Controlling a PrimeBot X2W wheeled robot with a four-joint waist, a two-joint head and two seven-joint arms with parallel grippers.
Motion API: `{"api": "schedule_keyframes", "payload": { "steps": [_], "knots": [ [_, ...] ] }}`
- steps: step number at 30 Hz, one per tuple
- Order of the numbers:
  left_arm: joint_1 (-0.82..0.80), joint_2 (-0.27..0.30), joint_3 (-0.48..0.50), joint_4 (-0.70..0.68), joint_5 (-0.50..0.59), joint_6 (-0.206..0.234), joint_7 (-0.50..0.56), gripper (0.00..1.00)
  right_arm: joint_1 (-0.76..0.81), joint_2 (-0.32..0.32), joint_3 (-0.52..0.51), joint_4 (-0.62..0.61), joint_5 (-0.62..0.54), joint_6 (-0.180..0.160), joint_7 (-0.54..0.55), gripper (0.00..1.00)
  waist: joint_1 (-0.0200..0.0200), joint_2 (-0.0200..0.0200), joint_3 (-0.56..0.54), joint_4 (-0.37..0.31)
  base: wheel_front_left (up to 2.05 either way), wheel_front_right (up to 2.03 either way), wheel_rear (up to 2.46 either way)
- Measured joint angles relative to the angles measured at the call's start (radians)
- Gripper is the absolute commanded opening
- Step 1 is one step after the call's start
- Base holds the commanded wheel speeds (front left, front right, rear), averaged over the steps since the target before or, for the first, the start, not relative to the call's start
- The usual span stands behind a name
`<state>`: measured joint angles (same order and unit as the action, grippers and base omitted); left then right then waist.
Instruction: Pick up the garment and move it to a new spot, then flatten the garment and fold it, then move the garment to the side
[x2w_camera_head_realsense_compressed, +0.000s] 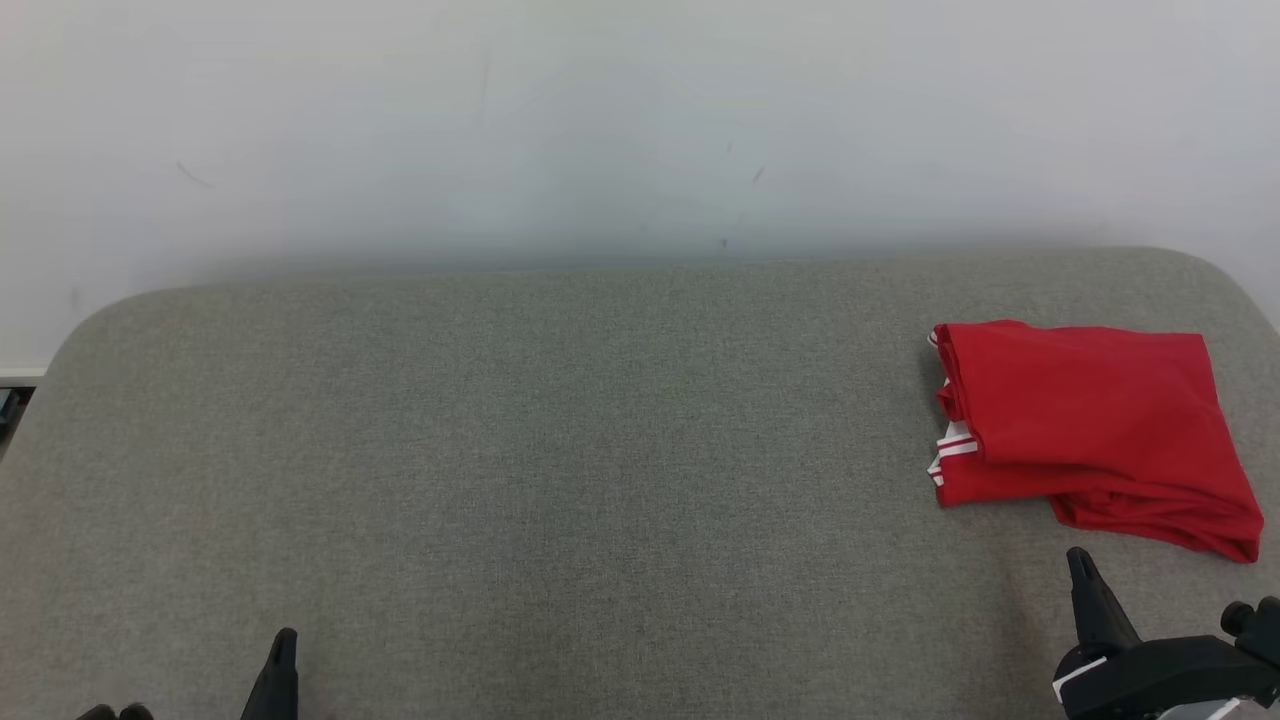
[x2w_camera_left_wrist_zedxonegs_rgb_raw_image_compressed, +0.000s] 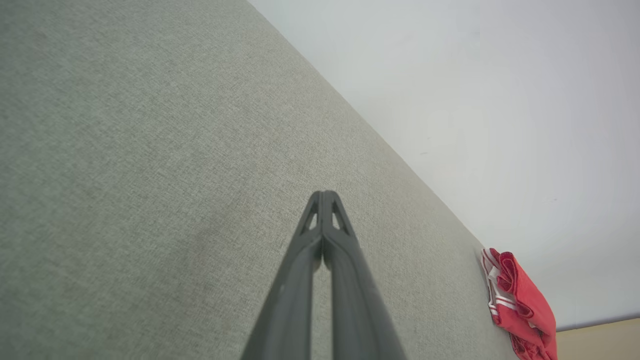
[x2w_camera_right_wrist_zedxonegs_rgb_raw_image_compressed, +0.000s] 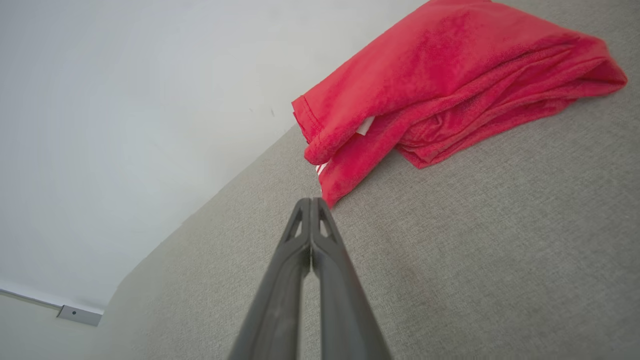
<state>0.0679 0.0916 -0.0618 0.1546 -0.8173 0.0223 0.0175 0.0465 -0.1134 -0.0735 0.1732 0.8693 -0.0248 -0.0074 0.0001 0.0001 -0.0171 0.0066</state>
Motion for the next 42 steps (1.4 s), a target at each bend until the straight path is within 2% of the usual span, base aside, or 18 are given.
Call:
{"api": "schedule_keyframes", "payload": {
  "steps": [42],
  "knots": [
    [-0.111,-0.036,0.116,0.106,-0.594,-0.111,0.072,0.0,-0.101,0.051,-0.047,0.091,0.557,0.107,0.093,0.0,0.0,0.0,0.015,-0.005,0.0,0.0,0.0]
  ]
}}
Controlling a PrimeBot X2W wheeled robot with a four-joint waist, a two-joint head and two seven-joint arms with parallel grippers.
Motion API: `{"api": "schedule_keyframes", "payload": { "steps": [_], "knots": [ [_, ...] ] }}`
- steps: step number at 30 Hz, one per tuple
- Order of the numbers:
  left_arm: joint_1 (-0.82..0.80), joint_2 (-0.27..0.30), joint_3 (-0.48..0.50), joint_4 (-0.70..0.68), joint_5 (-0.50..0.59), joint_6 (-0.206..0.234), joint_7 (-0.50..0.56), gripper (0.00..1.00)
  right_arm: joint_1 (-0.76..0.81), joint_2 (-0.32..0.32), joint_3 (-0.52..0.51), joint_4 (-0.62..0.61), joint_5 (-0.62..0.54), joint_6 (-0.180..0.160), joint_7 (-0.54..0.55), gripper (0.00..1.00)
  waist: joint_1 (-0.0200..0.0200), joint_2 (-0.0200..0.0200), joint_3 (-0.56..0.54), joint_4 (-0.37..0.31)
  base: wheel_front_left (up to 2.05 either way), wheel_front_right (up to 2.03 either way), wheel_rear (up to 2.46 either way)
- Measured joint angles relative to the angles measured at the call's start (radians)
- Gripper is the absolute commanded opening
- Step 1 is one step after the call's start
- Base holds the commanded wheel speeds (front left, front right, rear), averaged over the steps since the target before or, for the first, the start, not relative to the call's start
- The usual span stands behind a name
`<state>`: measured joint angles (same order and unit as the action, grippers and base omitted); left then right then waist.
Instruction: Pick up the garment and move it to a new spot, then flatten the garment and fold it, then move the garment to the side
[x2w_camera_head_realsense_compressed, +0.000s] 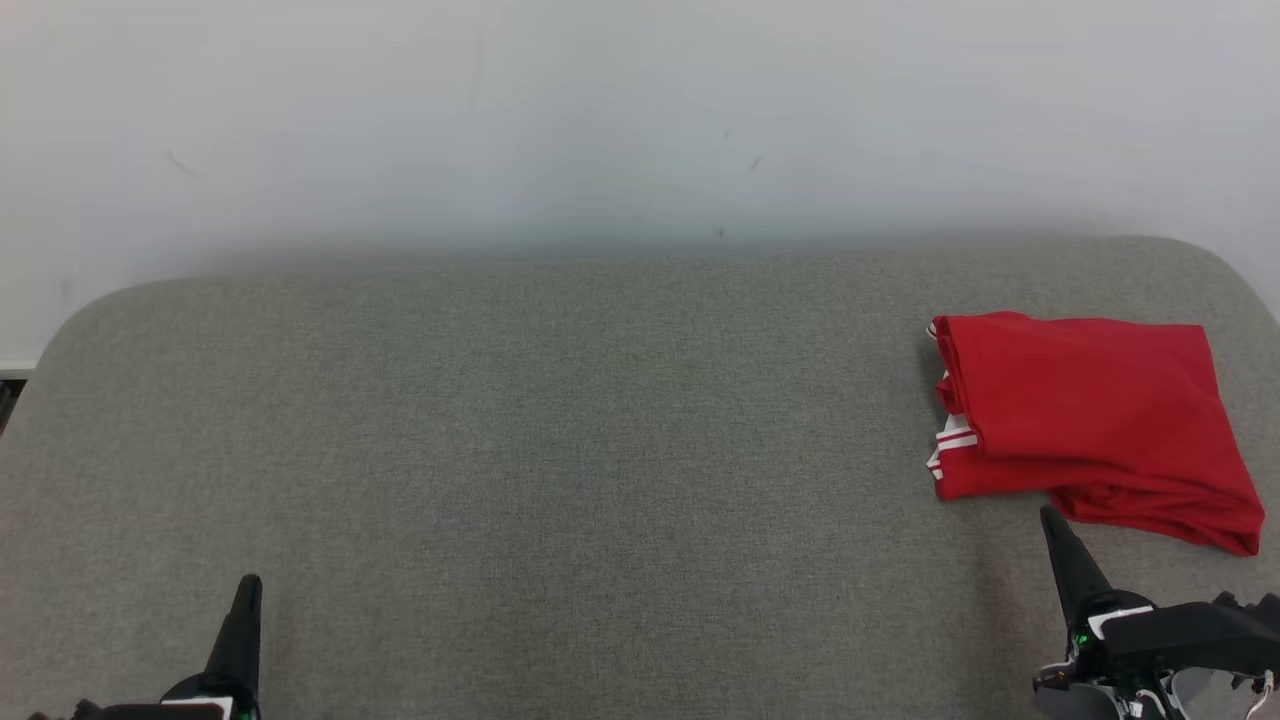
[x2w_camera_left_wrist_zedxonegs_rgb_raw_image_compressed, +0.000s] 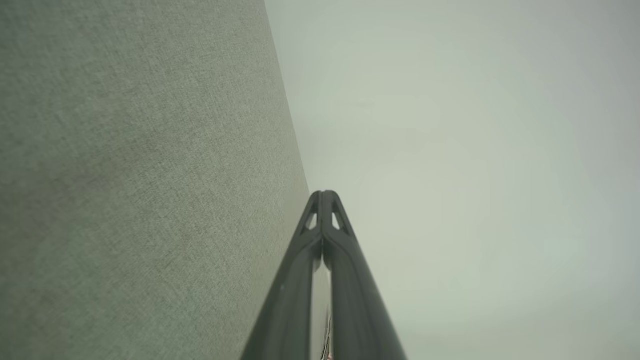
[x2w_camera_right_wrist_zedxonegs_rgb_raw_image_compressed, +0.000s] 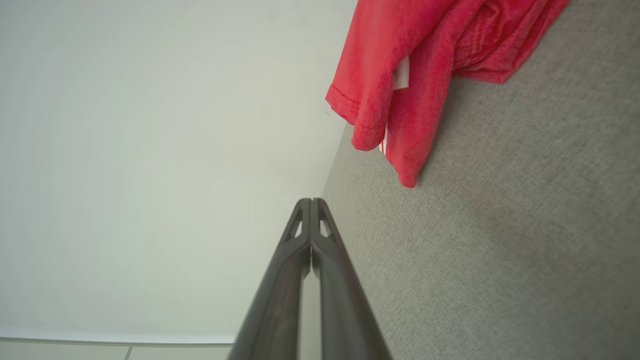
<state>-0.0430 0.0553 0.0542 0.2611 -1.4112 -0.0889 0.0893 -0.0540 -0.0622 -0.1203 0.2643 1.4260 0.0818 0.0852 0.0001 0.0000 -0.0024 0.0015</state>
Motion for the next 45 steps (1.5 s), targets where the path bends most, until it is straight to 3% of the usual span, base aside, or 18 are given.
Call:
{"api": "schedule_keyframes", "payload": {
  "steps": [14,45],
  "knots": [
    [-0.039,-0.016,0.035,0.031,-0.183,-0.035,0.022,0.0,-0.023,0.015,-0.012,0.031,0.174,0.034,0.029,0.0,0.0,0.0,0.004,-0.002,0.0,0.0,0.0],
    [-0.043,-0.017,0.035,0.035,-0.183,-0.035,0.024,0.0,-0.035,0.016,-0.012,0.031,0.175,0.037,0.029,0.0,-0.0001,0.0,0.004,-0.002,0.0,0.0,0.0]
  ]
}}
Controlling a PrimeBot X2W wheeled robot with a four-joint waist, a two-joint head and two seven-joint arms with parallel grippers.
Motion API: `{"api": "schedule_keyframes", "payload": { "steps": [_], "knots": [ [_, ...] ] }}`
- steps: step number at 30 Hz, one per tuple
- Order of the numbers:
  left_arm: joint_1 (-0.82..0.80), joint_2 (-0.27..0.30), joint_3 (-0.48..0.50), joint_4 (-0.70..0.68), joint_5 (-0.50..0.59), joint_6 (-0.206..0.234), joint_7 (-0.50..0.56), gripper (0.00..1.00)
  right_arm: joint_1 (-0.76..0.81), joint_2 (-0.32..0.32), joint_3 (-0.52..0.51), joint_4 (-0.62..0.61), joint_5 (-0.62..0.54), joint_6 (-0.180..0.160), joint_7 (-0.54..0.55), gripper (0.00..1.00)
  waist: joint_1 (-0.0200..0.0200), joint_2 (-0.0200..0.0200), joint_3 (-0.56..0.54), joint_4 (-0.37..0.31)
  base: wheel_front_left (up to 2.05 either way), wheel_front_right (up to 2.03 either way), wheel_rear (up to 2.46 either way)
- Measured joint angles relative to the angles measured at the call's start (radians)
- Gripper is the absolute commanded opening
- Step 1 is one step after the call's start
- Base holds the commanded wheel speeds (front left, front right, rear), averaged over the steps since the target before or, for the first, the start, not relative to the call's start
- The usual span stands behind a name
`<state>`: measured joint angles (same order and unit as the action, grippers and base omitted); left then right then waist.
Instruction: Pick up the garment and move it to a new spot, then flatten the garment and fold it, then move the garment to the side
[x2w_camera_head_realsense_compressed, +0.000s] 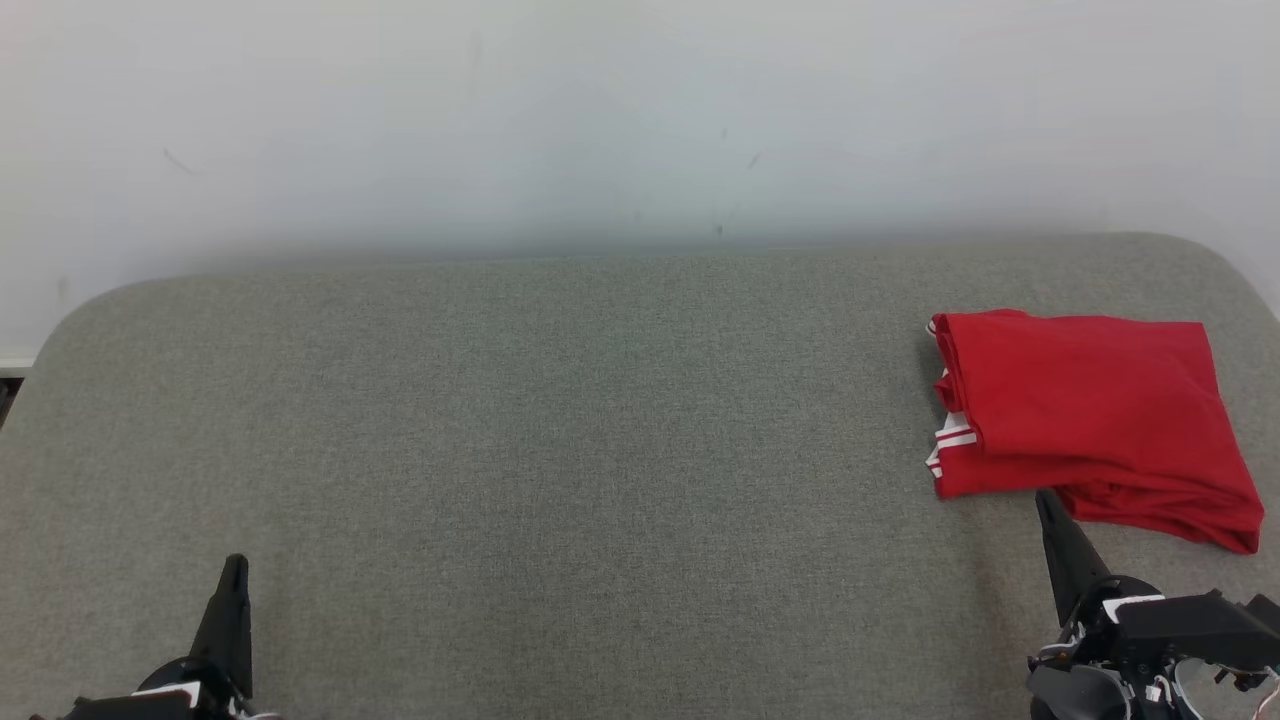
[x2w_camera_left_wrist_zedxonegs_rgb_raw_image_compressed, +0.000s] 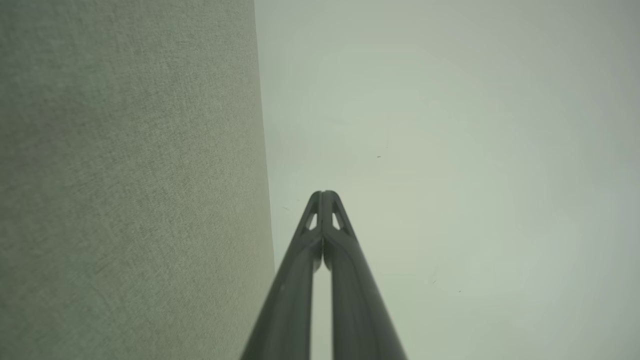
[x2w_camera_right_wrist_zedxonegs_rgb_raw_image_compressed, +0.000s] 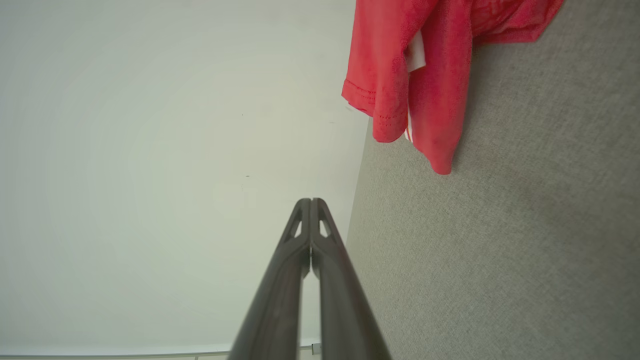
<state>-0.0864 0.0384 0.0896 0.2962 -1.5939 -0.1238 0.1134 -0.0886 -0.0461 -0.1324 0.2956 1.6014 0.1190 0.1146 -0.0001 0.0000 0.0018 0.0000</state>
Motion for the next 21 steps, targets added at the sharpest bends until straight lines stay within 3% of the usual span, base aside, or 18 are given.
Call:
{"api": "schedule_keyframes", "payload": {
  "steps": [21],
  "knots": [
    [0.0,0.0,0.0,0.001,0.0,0.0,0.0,0.0,0.0,0.0,0.0,0.0,0.0,0.0,0.0,0.0,0.0,0.0,0.0,0.0,0.0,0.0,0.0]
  ]
}}
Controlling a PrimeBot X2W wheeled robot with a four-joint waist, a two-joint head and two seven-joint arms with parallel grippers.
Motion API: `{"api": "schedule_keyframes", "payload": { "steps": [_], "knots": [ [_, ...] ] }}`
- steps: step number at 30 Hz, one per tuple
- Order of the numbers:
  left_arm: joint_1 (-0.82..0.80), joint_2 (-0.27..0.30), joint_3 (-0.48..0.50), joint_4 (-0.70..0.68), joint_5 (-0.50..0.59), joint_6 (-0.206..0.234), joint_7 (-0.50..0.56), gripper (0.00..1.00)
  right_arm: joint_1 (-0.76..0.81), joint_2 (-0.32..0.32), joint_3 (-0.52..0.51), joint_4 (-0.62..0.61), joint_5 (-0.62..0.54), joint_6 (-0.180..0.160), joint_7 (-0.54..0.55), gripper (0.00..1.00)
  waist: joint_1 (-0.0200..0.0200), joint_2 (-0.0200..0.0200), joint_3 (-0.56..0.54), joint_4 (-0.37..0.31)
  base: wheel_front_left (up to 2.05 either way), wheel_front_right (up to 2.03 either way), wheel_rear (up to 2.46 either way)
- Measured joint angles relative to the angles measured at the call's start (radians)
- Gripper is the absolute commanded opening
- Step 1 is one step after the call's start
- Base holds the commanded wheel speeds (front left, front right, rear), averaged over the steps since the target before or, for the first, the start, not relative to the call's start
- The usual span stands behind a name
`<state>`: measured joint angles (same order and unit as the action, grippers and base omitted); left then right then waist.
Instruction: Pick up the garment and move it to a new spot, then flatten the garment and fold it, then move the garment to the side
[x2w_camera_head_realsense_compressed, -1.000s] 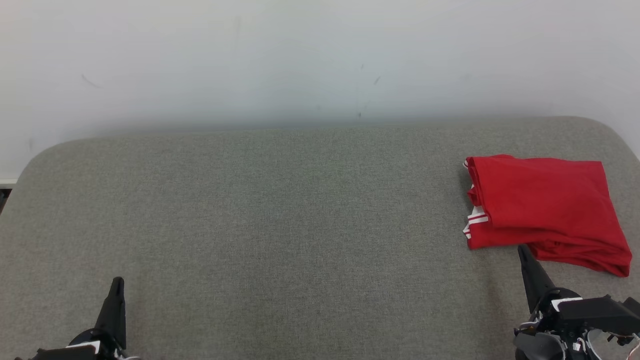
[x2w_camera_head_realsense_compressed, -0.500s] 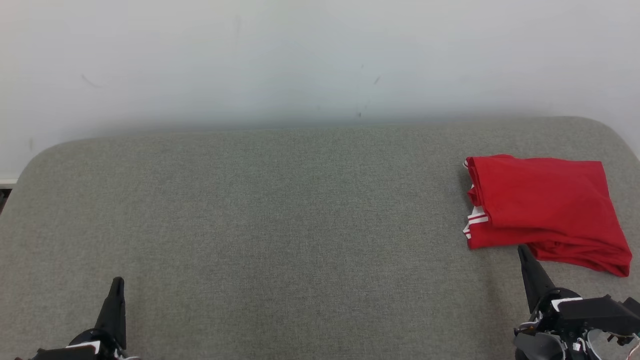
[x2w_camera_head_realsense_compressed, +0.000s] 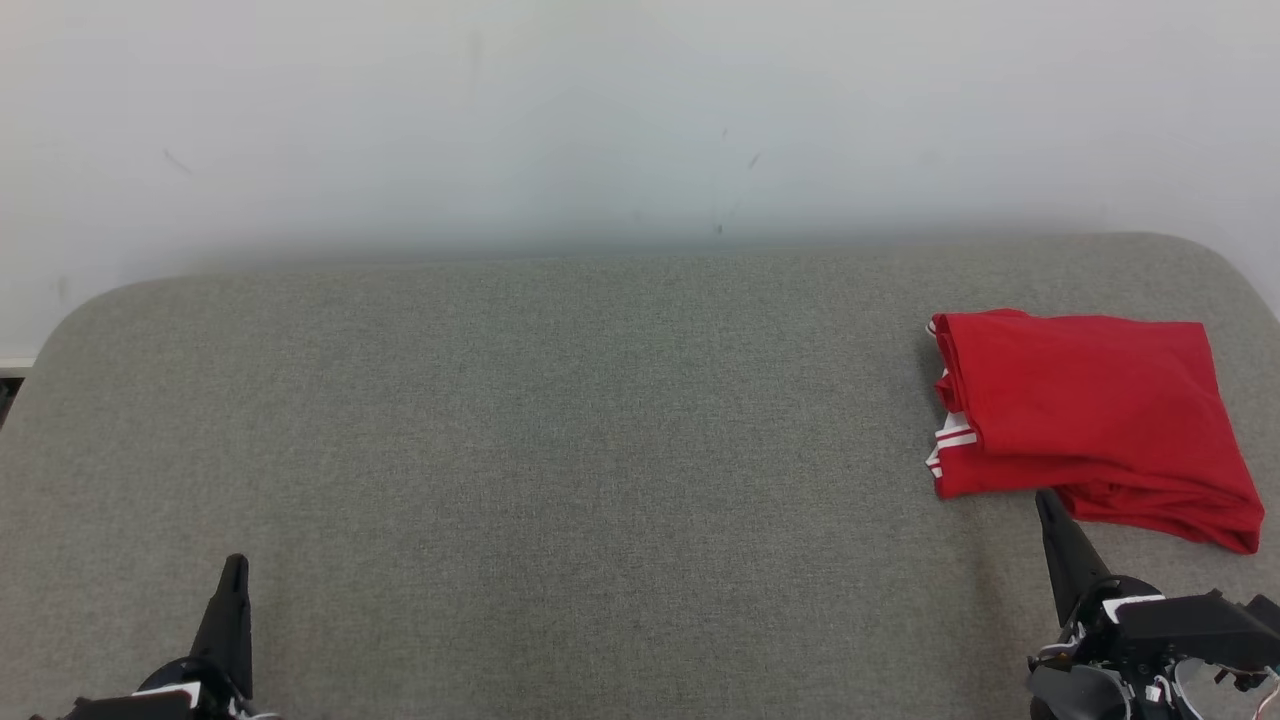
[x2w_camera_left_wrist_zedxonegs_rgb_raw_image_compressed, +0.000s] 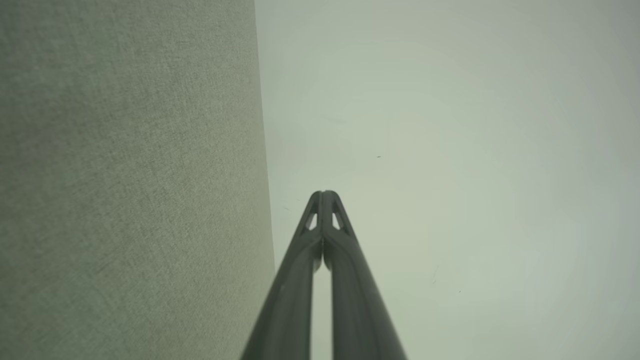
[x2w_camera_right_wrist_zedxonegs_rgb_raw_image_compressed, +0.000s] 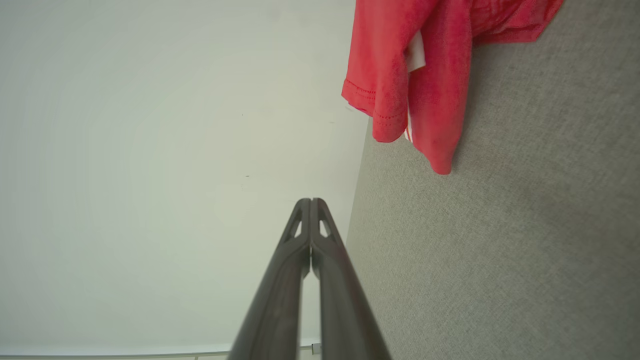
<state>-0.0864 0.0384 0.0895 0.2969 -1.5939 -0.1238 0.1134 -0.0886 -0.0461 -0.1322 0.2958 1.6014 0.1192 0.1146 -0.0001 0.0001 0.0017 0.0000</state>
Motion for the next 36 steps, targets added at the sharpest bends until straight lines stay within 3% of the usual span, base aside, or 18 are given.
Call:
{"api": "schedule_keyframes", "payload": {
  "steps": [36],
  "knots": [
    [0.0,0.0,0.0,0.001,0.0,0.0,0.0,0.0,0.0,0.0,0.0,0.0,0.0,0.0,0.0,0.0,0.0001,0.0,0.0,0.0,0.0,0.0,0.0]
  ]
}}
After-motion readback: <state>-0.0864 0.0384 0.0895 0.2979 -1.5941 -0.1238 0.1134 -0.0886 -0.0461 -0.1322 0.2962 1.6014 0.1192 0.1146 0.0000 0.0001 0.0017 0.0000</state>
